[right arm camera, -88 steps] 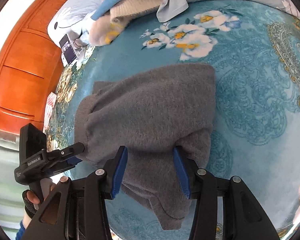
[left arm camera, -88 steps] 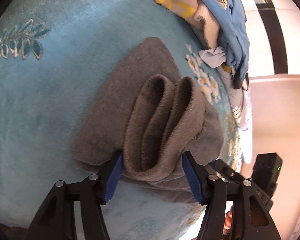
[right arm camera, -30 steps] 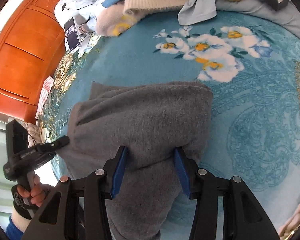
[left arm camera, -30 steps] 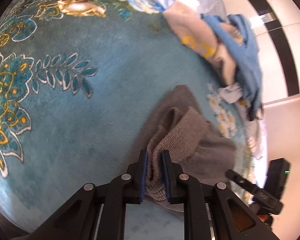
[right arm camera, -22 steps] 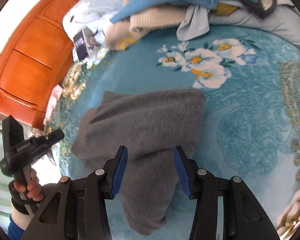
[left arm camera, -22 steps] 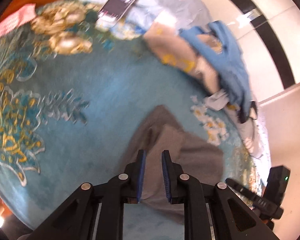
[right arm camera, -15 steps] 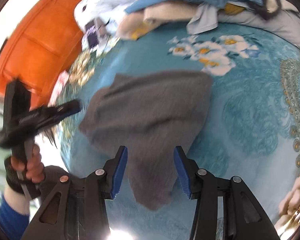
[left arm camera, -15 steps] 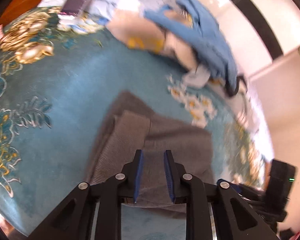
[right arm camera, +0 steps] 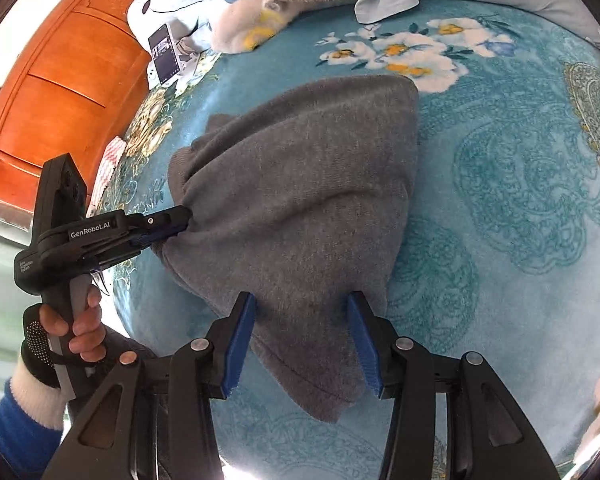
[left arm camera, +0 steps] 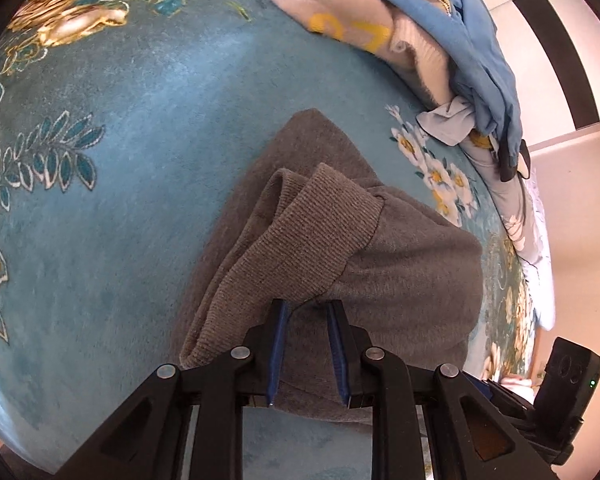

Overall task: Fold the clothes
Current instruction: 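Lift the folded grey hoodie off the blanket with both grippers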

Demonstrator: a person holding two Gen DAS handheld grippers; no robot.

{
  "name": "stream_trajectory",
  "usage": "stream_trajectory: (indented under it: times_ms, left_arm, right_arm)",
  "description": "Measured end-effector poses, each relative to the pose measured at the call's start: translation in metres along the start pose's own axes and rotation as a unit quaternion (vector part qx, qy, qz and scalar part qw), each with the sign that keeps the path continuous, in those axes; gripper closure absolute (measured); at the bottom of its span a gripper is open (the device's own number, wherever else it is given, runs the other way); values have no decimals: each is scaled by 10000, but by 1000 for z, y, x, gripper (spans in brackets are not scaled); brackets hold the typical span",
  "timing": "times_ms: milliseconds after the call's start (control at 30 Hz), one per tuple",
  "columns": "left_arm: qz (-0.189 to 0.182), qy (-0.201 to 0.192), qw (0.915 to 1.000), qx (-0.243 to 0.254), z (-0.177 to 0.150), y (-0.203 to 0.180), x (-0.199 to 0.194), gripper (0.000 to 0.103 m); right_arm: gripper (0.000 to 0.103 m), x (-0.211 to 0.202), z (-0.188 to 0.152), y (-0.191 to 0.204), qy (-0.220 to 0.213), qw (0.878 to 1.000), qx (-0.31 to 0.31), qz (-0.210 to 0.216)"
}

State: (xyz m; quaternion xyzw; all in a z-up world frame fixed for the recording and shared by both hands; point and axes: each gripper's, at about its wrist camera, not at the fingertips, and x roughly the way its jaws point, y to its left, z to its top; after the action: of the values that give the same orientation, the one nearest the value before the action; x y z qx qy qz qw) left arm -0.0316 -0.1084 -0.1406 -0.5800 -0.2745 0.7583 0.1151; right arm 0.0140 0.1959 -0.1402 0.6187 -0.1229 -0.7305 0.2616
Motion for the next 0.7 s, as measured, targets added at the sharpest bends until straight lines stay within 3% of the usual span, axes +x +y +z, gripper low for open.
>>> stream_trajectory:
  times_ms: [67, 133, 200, 267, 333, 367, 533, 700]
  left_arm:
    - [-80, -51, 10000, -14, 1, 1, -4, 79]
    - [-160, -102, 9998, -28, 3, 2, -9, 67]
    - [-224, -156, 9996, -54, 4, 3, -13, 44]
    - [-190, -230, 9994, -157, 10, 10, -16, 39]
    - [-157, -305, 9991, -259, 15, 17, -19, 31]
    - [-134, -292, 9990, -301, 18, 20, -18, 27]
    - [5, 227, 9994, -249, 23, 31, 12, 27]
    - [-338, 615, 9971, -283, 30, 39, 32, 27]
  right_arm:
    - [53, -9, 0, 0, -92, 9999, 50, 101]
    - [53, -18, 0, -7, -217, 9992, 233, 229]
    - [51, -22, 0, -16, -334, 9978, 460, 327]
    - [49, -22, 0, -26, -380, 9961, 695, 393]
    - [35, -18, 1, -35, -386, 9932, 962, 536]
    - [34, -15, 1, -39, -397, 9911, 1082, 665]
    - [26, 0, 5, -53, -429, 9786, 1618, 1193]
    - [26, 18, 16, -57, -404, 9707, 1854, 1472]
